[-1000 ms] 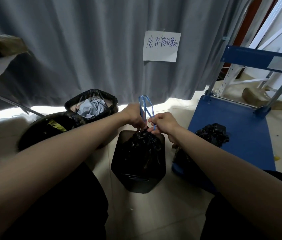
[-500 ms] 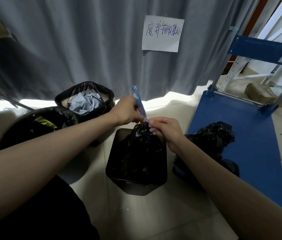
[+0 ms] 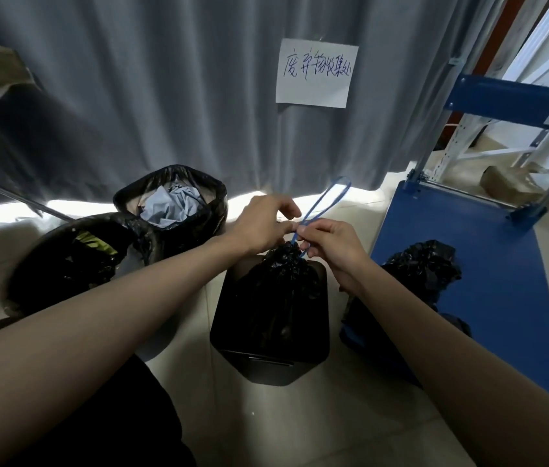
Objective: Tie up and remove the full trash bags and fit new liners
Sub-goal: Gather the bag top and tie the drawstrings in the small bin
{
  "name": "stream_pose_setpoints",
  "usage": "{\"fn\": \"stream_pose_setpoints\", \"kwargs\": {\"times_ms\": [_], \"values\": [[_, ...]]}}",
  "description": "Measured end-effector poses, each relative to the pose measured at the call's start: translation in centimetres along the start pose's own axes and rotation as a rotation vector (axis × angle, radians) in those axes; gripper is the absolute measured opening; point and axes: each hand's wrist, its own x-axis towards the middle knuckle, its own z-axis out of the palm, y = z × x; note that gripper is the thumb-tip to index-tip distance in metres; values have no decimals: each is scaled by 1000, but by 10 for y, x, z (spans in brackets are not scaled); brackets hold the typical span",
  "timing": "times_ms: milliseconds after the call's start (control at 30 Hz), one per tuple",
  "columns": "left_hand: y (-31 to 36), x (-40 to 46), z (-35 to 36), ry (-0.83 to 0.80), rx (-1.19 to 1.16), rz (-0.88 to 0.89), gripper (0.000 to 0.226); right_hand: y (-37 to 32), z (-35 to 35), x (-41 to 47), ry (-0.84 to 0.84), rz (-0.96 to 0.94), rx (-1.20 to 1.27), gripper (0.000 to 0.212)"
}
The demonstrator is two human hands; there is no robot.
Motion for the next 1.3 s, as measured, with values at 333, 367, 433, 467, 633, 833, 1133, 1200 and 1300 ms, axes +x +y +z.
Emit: {"fn": "stream_pose_setpoints", "kwargs": {"times_ms": [333, 367, 433, 467, 633, 833, 1133, 1200, 1300], "values": [[5, -9, 2, -108, 163, -38, 24, -4, -2, -5, 18, -9, -9, 12], [3, -9, 2, -119, 206, -46, 22, -5, -1, -5, 8, -16, -18, 12], [-1, -12, 4, -125, 263, -53, 24, -5, 1, -5, -18, -25, -39, 14], [-3, -13, 6, -123, 283, -51, 25, -5, 2, -6, -36, -25, -51, 15], [-5, -14, 7, -109, 377, -23, 31, -7, 5, -4, -62, -31, -68, 13], [5, -6, 0, -54, 232, 90, 31, -5, -5, 0, 66, 7, 21, 12], [-5, -4, -4, -81, 288, 32, 28, 9, -16, 1, 76, 153, 211, 13], [-7, -3, -5, -111, 299, 9, 28, 9, -16, 1, 74, 125, 181, 11], [-6, -2, -10, -67, 346, 28, 27, 6, -13, 1, 64, 86, 125, 10]]}}
